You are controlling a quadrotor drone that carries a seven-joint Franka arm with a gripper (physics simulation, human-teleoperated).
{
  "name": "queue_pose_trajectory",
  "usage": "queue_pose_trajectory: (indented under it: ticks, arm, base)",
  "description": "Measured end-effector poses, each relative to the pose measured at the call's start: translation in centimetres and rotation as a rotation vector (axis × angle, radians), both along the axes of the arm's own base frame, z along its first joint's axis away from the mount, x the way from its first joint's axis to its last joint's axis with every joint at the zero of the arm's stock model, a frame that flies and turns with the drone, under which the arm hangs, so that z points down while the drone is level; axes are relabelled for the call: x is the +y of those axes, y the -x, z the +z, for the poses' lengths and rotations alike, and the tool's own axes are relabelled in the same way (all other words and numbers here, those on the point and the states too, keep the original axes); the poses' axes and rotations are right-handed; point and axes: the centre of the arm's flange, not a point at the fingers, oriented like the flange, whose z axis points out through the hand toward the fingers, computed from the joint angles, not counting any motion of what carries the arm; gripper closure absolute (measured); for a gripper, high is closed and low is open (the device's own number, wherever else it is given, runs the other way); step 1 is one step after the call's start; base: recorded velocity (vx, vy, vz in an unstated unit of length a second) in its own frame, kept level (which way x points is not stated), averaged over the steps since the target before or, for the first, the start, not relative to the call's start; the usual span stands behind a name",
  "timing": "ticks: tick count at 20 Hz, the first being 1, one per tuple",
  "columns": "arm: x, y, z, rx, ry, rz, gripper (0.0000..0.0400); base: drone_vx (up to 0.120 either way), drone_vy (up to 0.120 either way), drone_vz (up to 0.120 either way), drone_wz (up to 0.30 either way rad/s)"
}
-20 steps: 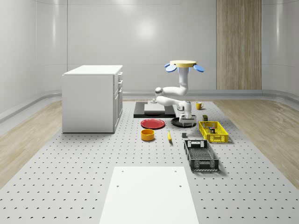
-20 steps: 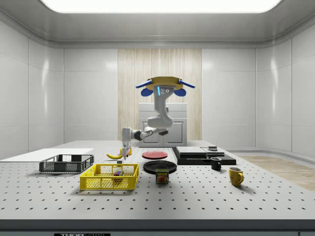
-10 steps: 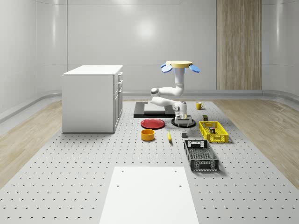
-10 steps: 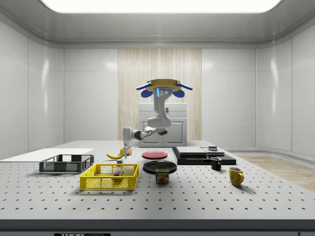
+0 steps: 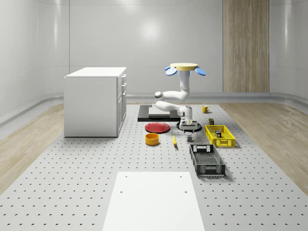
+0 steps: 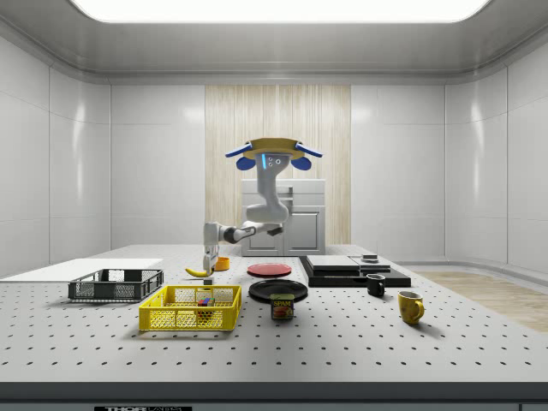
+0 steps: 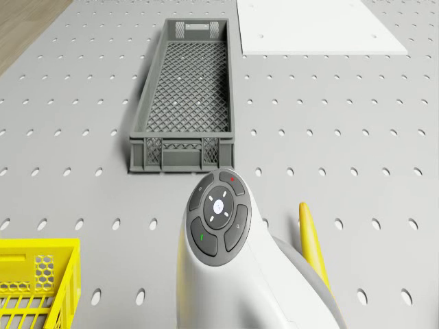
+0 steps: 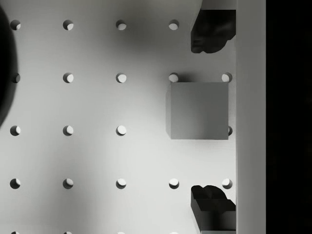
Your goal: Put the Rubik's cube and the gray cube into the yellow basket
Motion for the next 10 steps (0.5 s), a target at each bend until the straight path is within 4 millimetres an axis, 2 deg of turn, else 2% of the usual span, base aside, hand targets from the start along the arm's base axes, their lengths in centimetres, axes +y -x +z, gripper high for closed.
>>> queue_pose_trajectory:
  ticks: [7,10]
  arm:
    - [0.0,0.0,0.0,0.0,0.0,0.0,0.0]
    - [0.0,0.0,0.0,0.0,0.0,0.0,0.0]
  base:
    - [0.0,0.0,-0.114,0.0]
    - [0.013,0.04,0.0,0.0]
